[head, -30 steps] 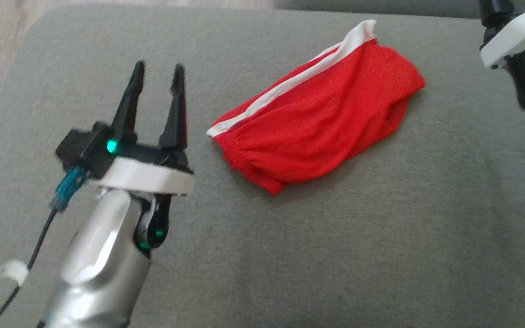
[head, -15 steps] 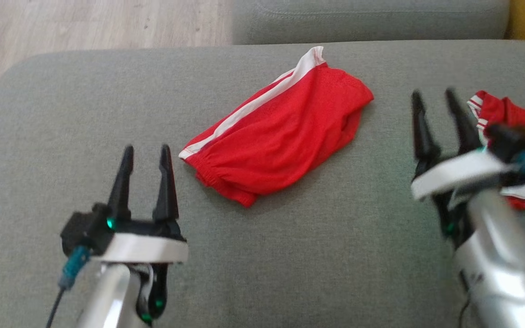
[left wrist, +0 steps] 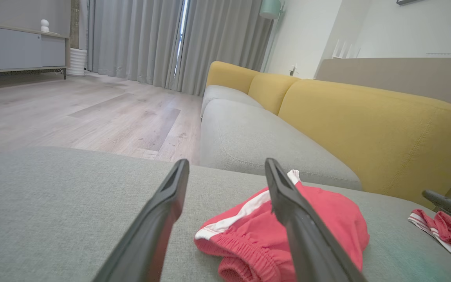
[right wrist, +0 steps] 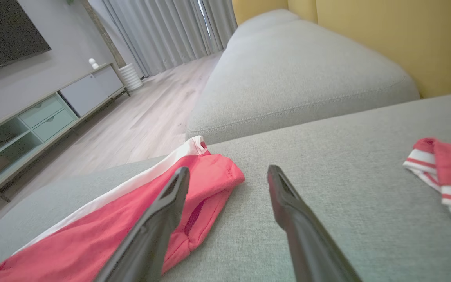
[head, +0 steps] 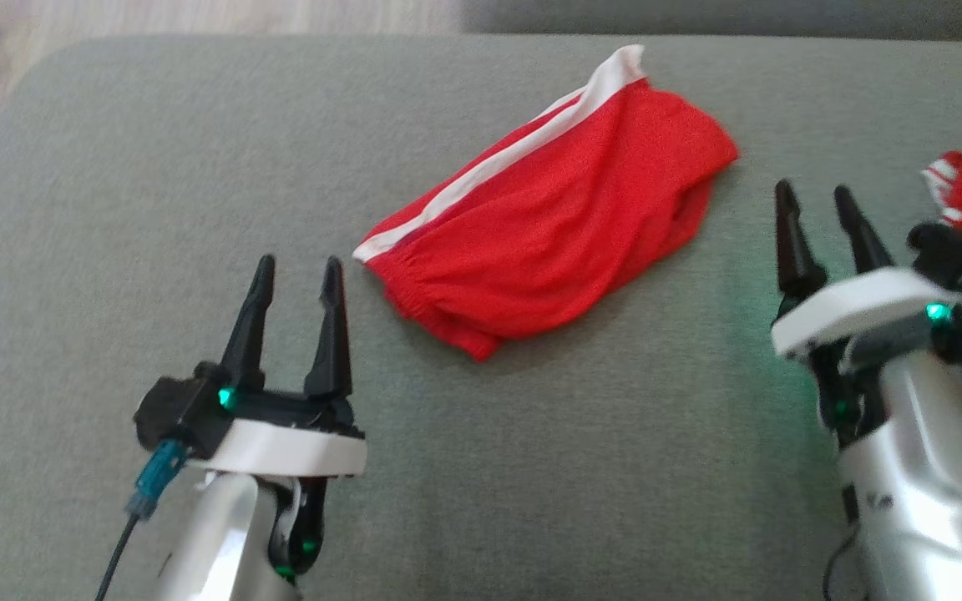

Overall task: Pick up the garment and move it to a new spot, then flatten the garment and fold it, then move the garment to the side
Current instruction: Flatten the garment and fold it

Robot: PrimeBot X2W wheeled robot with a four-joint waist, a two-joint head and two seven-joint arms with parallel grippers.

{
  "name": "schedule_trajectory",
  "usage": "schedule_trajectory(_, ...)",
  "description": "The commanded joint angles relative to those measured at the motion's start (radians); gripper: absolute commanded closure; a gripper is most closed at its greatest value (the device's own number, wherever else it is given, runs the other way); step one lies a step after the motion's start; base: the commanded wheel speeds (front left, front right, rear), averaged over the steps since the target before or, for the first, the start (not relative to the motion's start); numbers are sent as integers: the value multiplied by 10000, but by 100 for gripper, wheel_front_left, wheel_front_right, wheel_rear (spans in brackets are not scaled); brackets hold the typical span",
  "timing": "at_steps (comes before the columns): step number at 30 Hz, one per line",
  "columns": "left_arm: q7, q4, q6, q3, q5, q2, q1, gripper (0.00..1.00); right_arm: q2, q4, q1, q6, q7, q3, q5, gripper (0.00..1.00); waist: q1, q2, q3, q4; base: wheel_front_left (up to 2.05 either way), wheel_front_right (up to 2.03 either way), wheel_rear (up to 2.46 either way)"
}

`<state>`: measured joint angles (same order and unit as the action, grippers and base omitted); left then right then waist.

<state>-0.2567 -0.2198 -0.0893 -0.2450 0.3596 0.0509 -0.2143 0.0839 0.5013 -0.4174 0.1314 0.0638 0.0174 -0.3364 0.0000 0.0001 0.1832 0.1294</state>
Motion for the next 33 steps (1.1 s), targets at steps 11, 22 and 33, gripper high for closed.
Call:
schedule_trajectory(11, -51, 223, 31, -533, 456, -4, -1014, 0, -292, 2339, -2759, -7, -2240, -1982, -665, 0, 0, -1, 1225, 1638, 0, 0, 0)
schedule_trajectory(22, -51, 318, 263, -806, 763, -6, -1147, 0, -81, 5358, -4064, -7, -3583, -3192, 978, 0, 0, -1, 1304, 2328, 0, 0, 0)
schedule_trajectory(33, -51, 313, 341, -829, 813, -6, -1124, 0, -173, 5838, -4589, -7, -2837, -3270, 1204, 100, 0, -1, 1361, 2234, 0, 0, 0)
